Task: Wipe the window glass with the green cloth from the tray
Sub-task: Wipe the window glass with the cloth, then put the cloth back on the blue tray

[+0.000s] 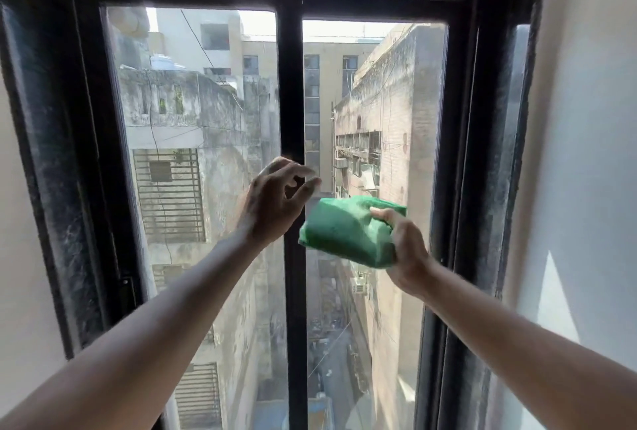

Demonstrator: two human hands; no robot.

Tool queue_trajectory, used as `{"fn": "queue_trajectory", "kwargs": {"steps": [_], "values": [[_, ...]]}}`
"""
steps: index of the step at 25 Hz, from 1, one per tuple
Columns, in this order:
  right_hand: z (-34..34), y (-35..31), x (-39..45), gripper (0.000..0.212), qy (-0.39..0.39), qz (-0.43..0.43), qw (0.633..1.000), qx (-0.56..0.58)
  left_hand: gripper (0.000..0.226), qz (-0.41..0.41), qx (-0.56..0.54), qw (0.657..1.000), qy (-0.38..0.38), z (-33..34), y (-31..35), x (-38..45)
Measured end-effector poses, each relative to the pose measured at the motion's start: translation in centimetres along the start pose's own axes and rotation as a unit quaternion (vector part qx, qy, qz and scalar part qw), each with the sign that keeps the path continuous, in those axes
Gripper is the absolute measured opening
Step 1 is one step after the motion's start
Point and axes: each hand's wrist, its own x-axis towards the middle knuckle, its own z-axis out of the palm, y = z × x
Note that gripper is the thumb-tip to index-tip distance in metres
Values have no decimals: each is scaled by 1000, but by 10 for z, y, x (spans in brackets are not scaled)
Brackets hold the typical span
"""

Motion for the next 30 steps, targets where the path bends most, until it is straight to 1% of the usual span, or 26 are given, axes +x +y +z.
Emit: {"fn": "queue_trajectory", "kwargs": {"steps": [1,2,3,4,6,8,10,12,14,17,20,22,24,27,29,30], "values": [[3,-23,-3,25,-3,-13,1000,27,52,-90,-104,990,-40,-6,17,-3],[9,-41,-7,24,-8,-23,999,40,61,-192,-206,955,-92,-12,31,-9],[17,-51,-12,24,-16,-30,998,43,64,-272,-272,915,-123,-16,38,-19],[24,-54,-17,24,-35,-35,998,45,62,-304,-303,894,-126,-19,39,-31],[35,-43,-26,26,-70,-19,996,45,50,-310,-327,890,-75,-26,30,-56],[44,-20,-32,29,-119,-7,992,45,49,-300,-327,896,-2,-39,18,-87],[56,10,-37,28,-158,7,986,49,48,-303,-312,899,52,-52,7,-124],[74,45,-46,30,-182,36,981,51,48,-331,-270,899,100,-65,-7,-168],[95,92,-61,36,-205,75,974,58,55,-371,-224,890,140,-76,-24,-224],[125,176,-94,22,-233,135,960,82,70,-445,-198,855,176,-88,-54,-325],[151,282,-146,21,-276,237,928,76,84,-546,-151,794,220,-94,-80,-460],[164,360,-188,19,-292,301,907,34,83,-619,-129,743,218,-91,-89,-560],[181,444,-241,15,-319,344,883,-32,69,-695,-121,676,213,-83,-97,-662],[201,561,-320,15,-326,382,856,-127,59,-786,-106,572,211,-64,-111,-793],[207,632,-362,13,-327,395,843,-164,43,-820,-111,528,188,-51,-124,-855],[208,673,-383,11,-331,401,836,-177,35,-831,-109,517,174,-43,-135,-891]]}}
